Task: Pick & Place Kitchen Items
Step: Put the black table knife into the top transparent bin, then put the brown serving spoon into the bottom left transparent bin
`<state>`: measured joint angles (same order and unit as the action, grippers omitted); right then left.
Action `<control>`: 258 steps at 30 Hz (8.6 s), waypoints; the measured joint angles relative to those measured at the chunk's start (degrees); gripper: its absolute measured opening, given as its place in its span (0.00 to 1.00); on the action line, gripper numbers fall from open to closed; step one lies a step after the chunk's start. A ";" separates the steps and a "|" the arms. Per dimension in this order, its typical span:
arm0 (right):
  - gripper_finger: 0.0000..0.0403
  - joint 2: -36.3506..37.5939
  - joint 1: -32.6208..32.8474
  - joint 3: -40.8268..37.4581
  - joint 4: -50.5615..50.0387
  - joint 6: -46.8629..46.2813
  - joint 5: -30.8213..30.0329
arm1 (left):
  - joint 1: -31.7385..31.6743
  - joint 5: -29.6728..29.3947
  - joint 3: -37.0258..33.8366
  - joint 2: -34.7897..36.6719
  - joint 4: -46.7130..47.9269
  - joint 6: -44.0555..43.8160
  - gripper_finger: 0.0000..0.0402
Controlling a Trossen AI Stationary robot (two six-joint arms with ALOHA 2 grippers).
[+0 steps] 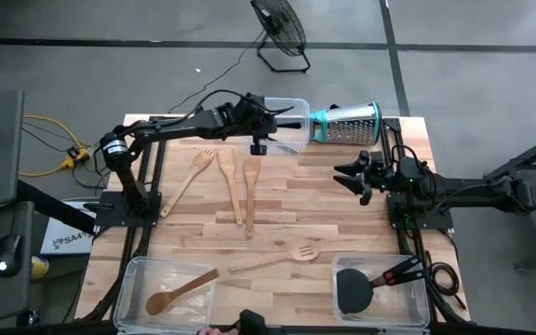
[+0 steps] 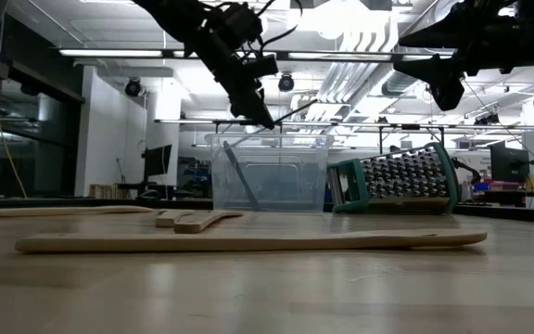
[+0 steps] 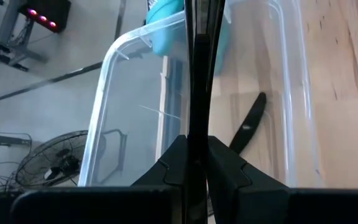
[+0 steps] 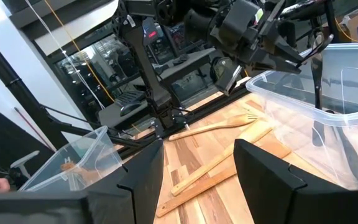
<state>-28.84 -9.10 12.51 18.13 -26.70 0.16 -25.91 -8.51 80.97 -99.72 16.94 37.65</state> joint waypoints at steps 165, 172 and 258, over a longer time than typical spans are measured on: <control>0.47 0.01 0.00 0.02 -0.85 0.00 0.00 | -12.88 8.74 -41.85 20.79 32.12 -67.98 0.64; 0.47 0.02 -0.02 0.02 -0.85 0.00 0.00 | -15.06 12.49 -44.32 18.91 27.75 -65.01 0.63; 0.47 0.00 -0.02 0.02 -1.01 0.00 0.00 | -14.95 49.17 -22.49 51.87 35.97 -36.75 0.17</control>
<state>-28.84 -9.13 12.53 17.12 -26.70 0.16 -40.86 40.65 58.48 -47.86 52.91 0.90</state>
